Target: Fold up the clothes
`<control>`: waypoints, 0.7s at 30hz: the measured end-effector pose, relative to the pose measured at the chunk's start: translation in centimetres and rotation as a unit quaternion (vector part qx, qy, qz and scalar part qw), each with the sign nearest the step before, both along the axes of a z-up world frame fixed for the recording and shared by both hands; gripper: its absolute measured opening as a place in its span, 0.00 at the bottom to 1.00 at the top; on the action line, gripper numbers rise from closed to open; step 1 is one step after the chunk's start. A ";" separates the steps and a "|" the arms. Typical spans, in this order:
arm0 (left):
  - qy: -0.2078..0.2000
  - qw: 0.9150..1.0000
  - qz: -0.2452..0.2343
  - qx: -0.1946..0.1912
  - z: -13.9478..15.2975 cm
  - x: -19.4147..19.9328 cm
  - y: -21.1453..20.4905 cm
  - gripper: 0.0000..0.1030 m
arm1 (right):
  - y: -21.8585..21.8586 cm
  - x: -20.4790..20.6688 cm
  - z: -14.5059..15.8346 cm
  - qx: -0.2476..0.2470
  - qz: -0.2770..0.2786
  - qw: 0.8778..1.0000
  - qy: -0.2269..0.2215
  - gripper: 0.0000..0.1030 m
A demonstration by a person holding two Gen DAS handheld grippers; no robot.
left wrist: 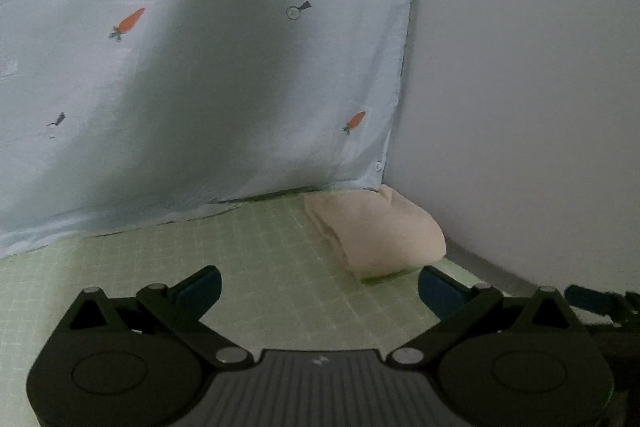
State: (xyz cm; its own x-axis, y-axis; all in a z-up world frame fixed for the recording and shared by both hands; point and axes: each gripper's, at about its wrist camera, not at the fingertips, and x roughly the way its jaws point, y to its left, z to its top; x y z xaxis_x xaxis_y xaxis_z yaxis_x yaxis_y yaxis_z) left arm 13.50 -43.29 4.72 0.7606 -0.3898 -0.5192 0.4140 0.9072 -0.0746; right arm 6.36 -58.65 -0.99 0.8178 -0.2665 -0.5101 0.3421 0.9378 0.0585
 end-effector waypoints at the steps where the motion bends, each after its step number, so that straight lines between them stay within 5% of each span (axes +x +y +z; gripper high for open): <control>1: 0.001 1.000 -0.001 0.001 0.0 -0.5 0.4 1.00 | 0.5 -0.6 0.0 -0.001 -0.002 1.000 0.002 1.00; 21: 0.000 1.000 -0.020 0.001 0.1 -5.2 3.7 1.00 | 4.5 -4.8 1.5 -0.017 -0.027 0.999 -0.009 1.00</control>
State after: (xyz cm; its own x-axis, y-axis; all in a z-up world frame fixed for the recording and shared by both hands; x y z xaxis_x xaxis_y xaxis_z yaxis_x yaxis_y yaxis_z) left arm 8.35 -39.63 4.80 0.7441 -0.4190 -0.5203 0.4498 0.8901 -0.0735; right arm 1.53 -54.15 0.48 0.8108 -0.3278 -0.4849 0.3922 0.9192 0.0344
